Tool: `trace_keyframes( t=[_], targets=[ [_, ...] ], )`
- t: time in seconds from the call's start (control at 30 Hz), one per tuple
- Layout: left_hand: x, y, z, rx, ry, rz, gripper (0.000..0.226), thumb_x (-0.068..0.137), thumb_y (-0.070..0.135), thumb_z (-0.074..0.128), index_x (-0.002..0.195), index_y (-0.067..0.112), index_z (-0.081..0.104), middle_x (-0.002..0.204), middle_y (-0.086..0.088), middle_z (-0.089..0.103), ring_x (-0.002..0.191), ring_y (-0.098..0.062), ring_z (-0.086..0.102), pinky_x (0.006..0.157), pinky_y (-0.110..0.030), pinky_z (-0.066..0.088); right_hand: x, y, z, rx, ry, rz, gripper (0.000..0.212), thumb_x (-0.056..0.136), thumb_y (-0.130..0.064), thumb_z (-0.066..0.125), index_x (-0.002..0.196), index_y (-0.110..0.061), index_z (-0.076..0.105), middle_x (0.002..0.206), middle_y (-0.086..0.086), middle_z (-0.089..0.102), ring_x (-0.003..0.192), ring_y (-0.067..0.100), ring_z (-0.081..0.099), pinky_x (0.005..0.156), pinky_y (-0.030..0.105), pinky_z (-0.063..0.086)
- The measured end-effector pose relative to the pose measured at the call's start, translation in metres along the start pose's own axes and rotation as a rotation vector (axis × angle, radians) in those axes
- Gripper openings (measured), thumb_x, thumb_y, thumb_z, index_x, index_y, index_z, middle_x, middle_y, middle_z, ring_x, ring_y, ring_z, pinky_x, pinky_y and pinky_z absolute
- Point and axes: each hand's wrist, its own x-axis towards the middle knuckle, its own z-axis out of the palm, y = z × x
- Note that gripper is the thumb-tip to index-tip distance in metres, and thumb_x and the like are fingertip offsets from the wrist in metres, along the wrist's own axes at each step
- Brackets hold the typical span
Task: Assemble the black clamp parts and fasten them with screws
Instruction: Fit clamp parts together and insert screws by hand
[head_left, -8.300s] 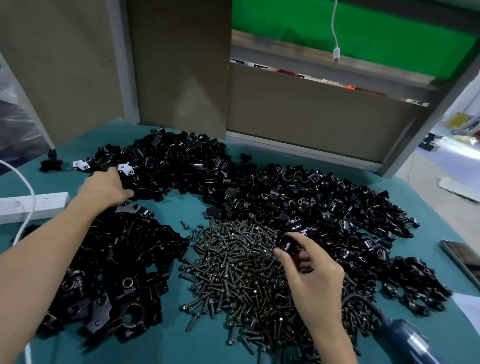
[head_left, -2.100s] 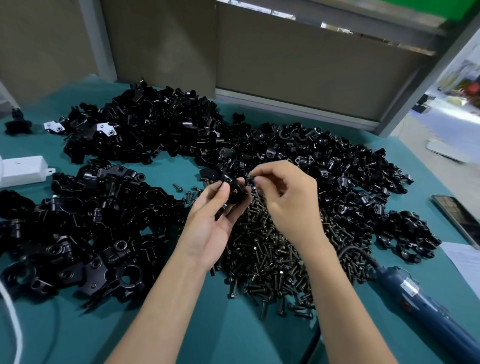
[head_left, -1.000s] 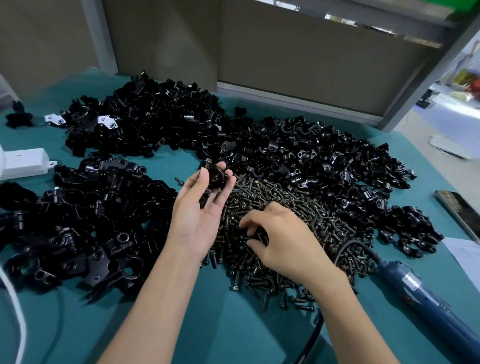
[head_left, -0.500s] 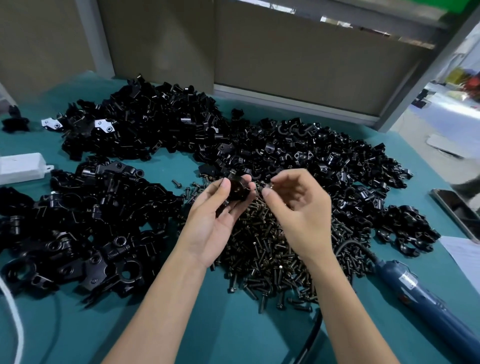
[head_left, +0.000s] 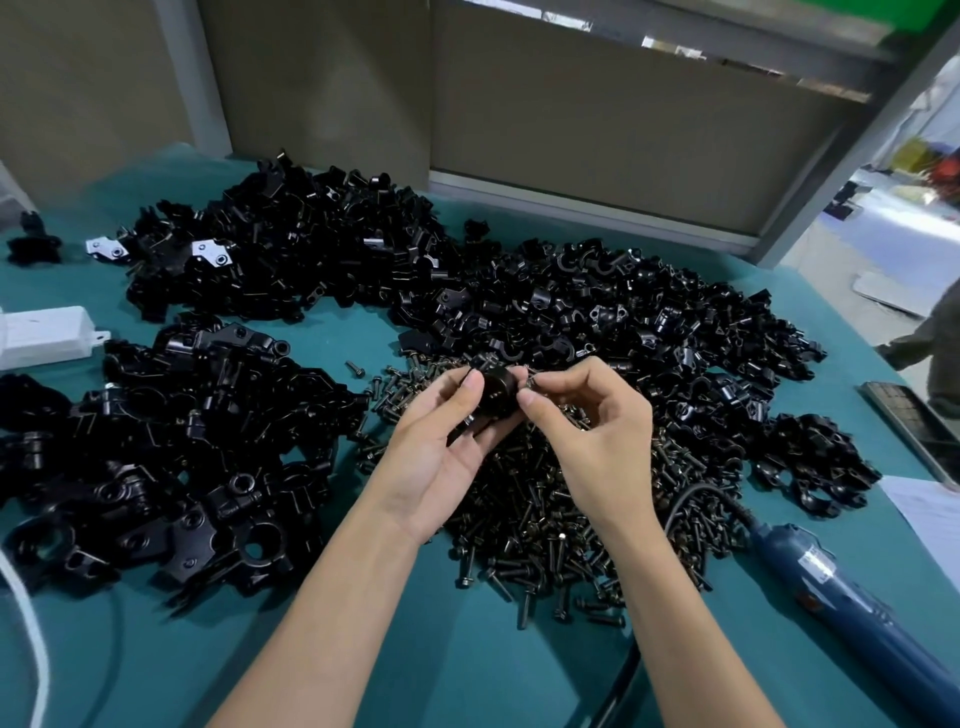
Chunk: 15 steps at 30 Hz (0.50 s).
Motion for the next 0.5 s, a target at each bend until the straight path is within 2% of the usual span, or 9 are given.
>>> trace_keyframes(
  t=[0.07,0.17,0.23,0.3,0.37,0.4,0.43,0.5],
  targets=[
    [0.000,0.001,-0.001,-0.008,0.010,0.004,0.043,0.091,0.016,0.058,0.128,-0.006,0.052,0.118,-0.019,0.071,0.110,-0.025,0.070,0.085,-0.030,0.058,-0.001,-0.003,-0.002,-0.078,-0.028,-0.025,0.010,0.084,-0.005,0.076,0.091,-0.011,0.071,0.104,-0.007,0.073,0.103,0.013,0.067,0.086,0.037,0.054],
    [0.000,0.002,-0.001,-0.070,0.037,0.009,0.056,0.091,0.017,0.059,0.139,-0.007,0.044,0.122,-0.021,0.069,0.110,-0.029,0.070,0.086,-0.033,0.059,-0.005,-0.010,-0.014,-0.171,-0.094,0.002,0.022,0.087,-0.016,0.075,0.108,-0.021,0.073,0.125,-0.008,0.060,0.119,0.011,0.058,0.093,0.034,0.052],
    [0.001,0.001,-0.001,-0.150,0.042,0.001,0.059,0.092,0.016,0.059,0.141,-0.011,0.040,0.123,-0.025,0.067,0.113,-0.035,0.068,0.086,-0.036,0.059,-0.010,-0.013,-0.034,-0.270,-0.103,0.011,0.033,0.087,-0.026,0.072,0.119,-0.028,0.066,0.127,-0.016,0.057,0.117,0.005,0.057,0.094,0.030,0.051],
    [0.002,0.000,-0.002,-0.175,0.068,-0.001,0.064,0.091,0.015,0.059,0.144,-0.012,0.034,0.122,-0.027,0.067,0.112,-0.037,0.068,0.083,-0.036,0.060,-0.020,-0.008,-0.073,-0.484,-0.078,0.048,0.038,0.087,-0.041,0.065,0.123,-0.035,0.059,0.119,-0.022,0.058,0.108,0.004,0.058,0.092,0.032,0.051],
    [0.004,-0.001,-0.003,-0.161,0.084,0.002,0.064,0.089,0.016,0.060,0.143,-0.011,0.038,0.119,-0.026,0.069,0.108,-0.036,0.070,0.081,-0.035,0.060,-0.037,0.001,-0.126,-0.912,-0.088,0.194,0.050,0.084,-0.062,0.054,0.126,-0.035,0.058,0.112,-0.008,0.062,0.108,0.020,0.057,0.092,0.043,0.050],
    [0.005,-0.001,-0.003,-0.150,0.087,-0.002,0.060,0.088,0.017,0.061,0.140,-0.010,0.044,0.117,-0.025,0.069,0.106,-0.035,0.070,0.081,-0.035,0.060,-0.046,0.008,-0.153,-1.108,-0.131,0.340,0.061,0.079,-0.072,0.049,0.126,-0.034,0.058,0.111,0.002,0.063,0.109,0.030,0.056,0.093,0.047,0.048],
    [0.005,-0.002,-0.004,-0.137,0.085,-0.007,0.054,0.088,0.018,0.063,0.134,-0.008,0.052,0.116,-0.023,0.070,0.106,-0.033,0.071,0.082,-0.034,0.060,-0.056,0.014,-0.176,-1.241,-0.170,0.513,0.072,0.072,-0.079,0.045,0.125,-0.033,0.059,0.108,0.010,0.062,0.109,0.035,0.055,0.095,0.050,0.048],
    [0.006,-0.002,-0.005,-0.089,0.081,-0.005,0.044,0.085,0.016,0.065,0.123,-0.005,0.062,0.112,-0.019,0.072,0.104,-0.029,0.071,0.083,-0.032,0.060,-0.079,0.022,-0.209,-1.297,-0.206,0.728,0.087,0.054,-0.089,0.047,0.117,-0.032,0.062,0.098,0.015,0.060,0.101,0.040,0.059,0.095,0.054,0.048]
  ],
)
